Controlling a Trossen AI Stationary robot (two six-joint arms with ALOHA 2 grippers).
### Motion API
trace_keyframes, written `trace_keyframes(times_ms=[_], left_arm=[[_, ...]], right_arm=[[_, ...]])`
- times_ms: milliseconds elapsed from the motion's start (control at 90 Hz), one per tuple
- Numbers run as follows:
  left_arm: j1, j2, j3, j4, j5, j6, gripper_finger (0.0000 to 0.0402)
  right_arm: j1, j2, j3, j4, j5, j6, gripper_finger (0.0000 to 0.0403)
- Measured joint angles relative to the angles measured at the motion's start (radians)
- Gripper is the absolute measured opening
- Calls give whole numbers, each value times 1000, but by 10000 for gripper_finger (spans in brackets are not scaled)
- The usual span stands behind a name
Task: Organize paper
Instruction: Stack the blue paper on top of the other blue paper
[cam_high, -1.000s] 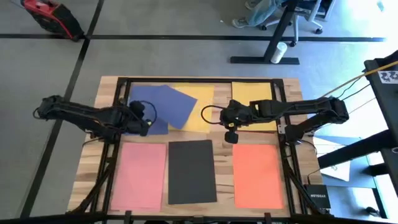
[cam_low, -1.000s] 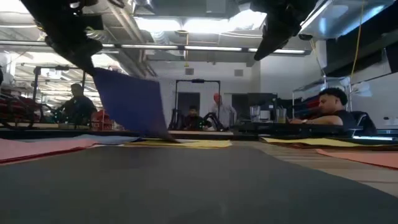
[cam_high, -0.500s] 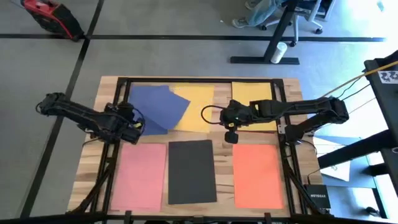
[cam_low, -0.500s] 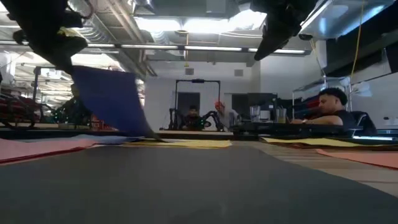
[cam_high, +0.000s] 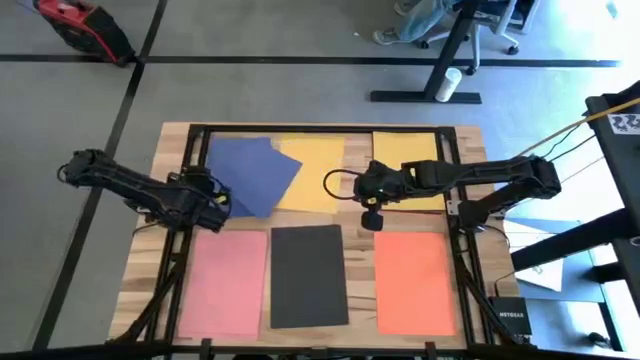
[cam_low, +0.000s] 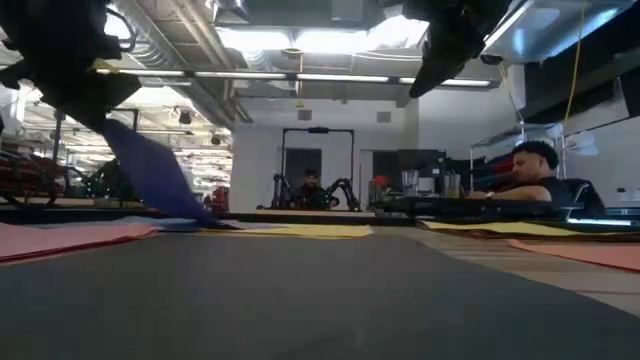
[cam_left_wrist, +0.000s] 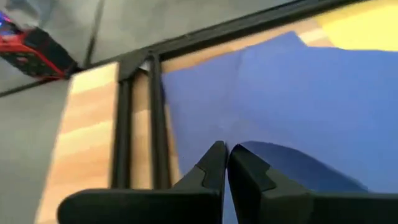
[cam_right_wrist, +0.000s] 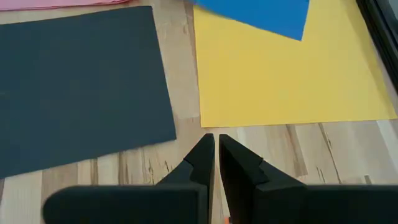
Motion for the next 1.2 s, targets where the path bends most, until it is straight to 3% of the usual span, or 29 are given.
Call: trace_keyframes(times_ms=[311, 456, 644, 856, 1200], left_arm=[[-108, 1, -16, 35, 143, -13, 0], [-127, 24, -20, 56, 156, 6, 0], [-130, 33, -19, 164, 160, 130, 0], [-130, 31, -19, 215, 159, 178, 0], [-130, 31, -19, 246, 161, 246, 0]], right_arm=[[0, 1, 0, -28, 0, 2, 12], [0, 1, -39, 3, 0, 6, 12], [-7, 23, -155, 206, 0, 21, 12], [-64, 183, -236, 569, -16, -20, 8], [-164, 478, -232, 804, -18, -50, 0]])
